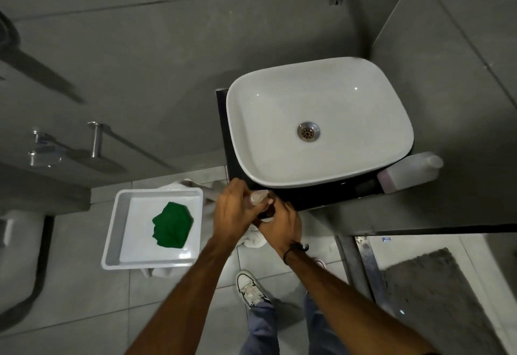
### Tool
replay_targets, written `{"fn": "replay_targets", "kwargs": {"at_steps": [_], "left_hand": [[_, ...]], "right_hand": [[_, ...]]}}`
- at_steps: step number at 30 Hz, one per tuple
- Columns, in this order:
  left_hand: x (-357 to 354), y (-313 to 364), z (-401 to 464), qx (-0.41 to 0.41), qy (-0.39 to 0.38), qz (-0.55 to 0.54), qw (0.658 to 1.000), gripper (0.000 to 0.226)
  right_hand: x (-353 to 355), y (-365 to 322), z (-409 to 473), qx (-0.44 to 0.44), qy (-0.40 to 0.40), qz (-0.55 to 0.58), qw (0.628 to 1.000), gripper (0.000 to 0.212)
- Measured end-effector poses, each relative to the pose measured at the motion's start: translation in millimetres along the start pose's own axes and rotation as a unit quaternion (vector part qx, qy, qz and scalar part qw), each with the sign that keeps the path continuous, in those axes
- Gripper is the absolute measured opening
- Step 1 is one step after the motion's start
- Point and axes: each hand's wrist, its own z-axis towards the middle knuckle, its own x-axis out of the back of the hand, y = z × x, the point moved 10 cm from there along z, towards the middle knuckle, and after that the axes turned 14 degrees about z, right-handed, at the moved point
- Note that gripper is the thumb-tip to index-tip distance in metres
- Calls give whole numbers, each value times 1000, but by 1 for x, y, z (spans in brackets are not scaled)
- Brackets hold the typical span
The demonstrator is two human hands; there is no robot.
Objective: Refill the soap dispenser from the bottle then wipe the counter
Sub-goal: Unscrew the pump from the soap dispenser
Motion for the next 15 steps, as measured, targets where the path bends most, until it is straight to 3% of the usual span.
{"fn": "replay_targets", "kwargs": {"at_steps": [3, 8, 11, 15], "left_hand": [[1, -5, -9, 29, 16, 4, 999, 52], [2, -8, -16, -34, 7, -109, 994, 39], [2, -14, -13, 9, 31, -136, 990, 27], [-5, -16, -13, 82, 44, -104, 990, 49]], "right_hand": [[-1, 4, -1, -6, -4, -10, 1000, 64], [-2, 4, 4, 3, -16, -24, 1000, 70], [-4, 6, 5, 12, -17, -34, 999, 68], [-5, 10, 5, 11, -22, -41, 999, 64]]}}
